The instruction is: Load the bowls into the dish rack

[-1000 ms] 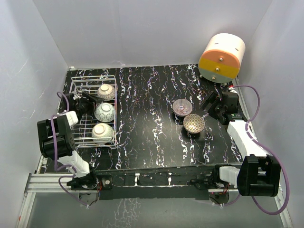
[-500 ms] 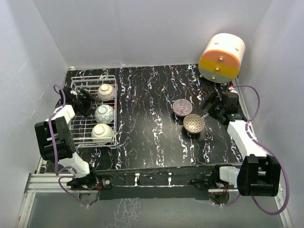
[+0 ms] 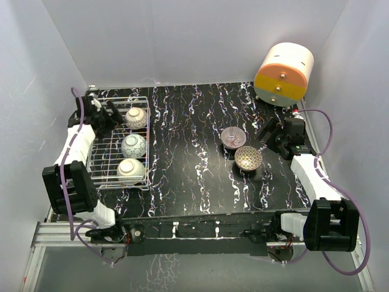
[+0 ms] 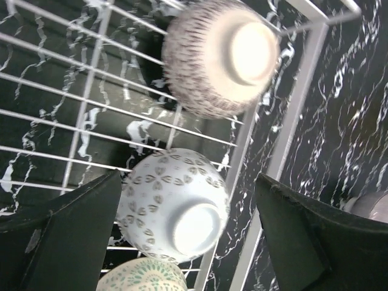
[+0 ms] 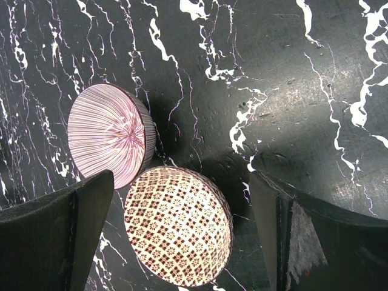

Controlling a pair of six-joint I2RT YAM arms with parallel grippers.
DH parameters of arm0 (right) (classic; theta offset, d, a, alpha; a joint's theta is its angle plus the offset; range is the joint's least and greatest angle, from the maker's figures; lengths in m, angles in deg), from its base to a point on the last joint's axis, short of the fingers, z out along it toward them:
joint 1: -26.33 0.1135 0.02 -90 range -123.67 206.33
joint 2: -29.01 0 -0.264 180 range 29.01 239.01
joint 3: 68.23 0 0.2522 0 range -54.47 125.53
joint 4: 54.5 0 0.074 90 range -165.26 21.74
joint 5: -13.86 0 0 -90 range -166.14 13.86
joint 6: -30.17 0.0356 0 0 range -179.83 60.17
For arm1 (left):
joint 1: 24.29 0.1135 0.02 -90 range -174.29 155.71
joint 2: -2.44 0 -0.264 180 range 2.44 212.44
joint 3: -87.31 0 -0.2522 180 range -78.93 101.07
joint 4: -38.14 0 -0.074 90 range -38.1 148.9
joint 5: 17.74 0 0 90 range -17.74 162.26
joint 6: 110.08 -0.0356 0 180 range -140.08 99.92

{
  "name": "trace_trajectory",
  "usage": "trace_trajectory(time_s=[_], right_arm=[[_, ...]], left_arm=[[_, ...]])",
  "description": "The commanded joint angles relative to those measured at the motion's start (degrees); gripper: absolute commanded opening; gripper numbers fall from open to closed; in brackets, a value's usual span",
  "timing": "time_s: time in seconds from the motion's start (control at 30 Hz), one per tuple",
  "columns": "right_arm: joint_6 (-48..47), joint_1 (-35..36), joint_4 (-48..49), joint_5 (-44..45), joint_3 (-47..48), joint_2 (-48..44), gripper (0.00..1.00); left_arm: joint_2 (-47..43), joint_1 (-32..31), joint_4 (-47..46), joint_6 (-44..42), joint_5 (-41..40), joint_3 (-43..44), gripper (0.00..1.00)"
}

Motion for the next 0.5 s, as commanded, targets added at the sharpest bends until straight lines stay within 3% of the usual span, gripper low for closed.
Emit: trace_trajectory(time_s=[0.0, 0.47], right_arm=[[-0.81, -0.19, 2.91, -0.04, 0.02, -0.44, 0.98], [-1.21, -0.24, 2.91, 0.35, -0.18, -0.58, 0.98]], left_arm=[[-3.76, -7.84, 8.02, -8.17, -7.24, 3.68, 0.91], [-7.23, -14.85, 12.38, -12.98, -16.52, 3.17, 0.91]])
